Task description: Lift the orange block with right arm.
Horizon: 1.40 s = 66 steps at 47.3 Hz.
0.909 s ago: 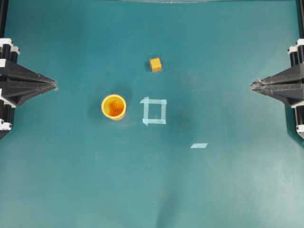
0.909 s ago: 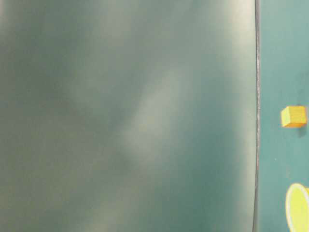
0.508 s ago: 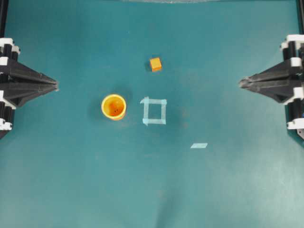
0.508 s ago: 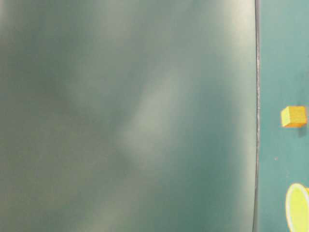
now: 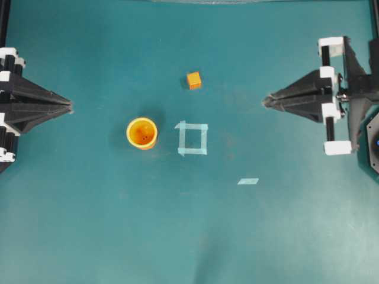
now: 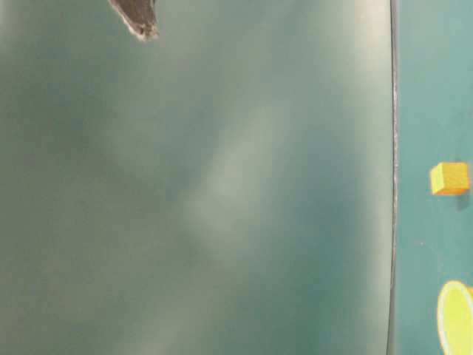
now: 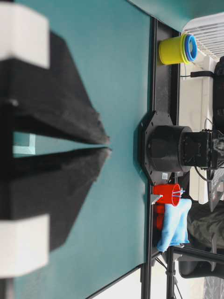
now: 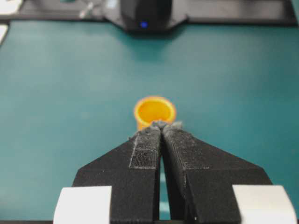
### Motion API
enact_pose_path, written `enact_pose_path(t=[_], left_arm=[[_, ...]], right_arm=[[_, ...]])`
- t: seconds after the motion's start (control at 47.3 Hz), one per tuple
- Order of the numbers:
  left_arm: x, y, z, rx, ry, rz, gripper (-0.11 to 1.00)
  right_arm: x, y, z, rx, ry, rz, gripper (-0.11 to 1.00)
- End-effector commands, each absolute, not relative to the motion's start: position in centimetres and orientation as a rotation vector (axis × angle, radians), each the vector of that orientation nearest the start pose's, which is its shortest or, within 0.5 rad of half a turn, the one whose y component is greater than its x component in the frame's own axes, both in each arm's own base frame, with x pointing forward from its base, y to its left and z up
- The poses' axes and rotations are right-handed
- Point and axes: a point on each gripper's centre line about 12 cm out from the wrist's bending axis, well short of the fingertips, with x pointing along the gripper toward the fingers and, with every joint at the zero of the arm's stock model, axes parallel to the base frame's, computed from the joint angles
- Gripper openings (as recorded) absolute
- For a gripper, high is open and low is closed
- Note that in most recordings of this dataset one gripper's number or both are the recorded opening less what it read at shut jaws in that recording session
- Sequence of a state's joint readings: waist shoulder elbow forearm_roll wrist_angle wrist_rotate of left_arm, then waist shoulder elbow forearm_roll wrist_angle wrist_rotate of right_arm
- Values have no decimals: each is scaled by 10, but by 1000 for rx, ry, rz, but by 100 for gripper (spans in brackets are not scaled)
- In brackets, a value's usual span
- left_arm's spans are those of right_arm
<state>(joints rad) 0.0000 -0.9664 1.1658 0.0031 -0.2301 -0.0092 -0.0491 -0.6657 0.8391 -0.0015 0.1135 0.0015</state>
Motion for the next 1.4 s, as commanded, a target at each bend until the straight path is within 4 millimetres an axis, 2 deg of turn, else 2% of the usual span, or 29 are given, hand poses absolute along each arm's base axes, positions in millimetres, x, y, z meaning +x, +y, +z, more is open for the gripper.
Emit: enact_pose_path(t=[0.0, 0.148, 0.317, 0.444, 0.635, 0.994, 1.375], left_arm=[[202, 0, 301, -8, -55, 1, 12], [202, 0, 302, -9, -58, 2, 12], [202, 0, 303, -9, -60, 2, 12], [202, 0, 303, -8, -61, 1, 12], [202, 0, 304, -11, -66, 2, 12], [203, 0, 306, -11, -71, 2, 12], [203, 0, 307, -12, -74, 2, 12]], right_arm=[[277, -16, 331, 11, 282, -59, 3], [287, -19, 336, 16, 354, -68, 18], [304, -21, 345, 11, 403, -67, 46], [318, -22, 354, 11, 429, -68, 55], [338, -25, 357, 25, 561, -74, 57], [382, -32, 343, 136, 884, -127, 57], [420, -46, 348, 374, 965, -274, 57]])
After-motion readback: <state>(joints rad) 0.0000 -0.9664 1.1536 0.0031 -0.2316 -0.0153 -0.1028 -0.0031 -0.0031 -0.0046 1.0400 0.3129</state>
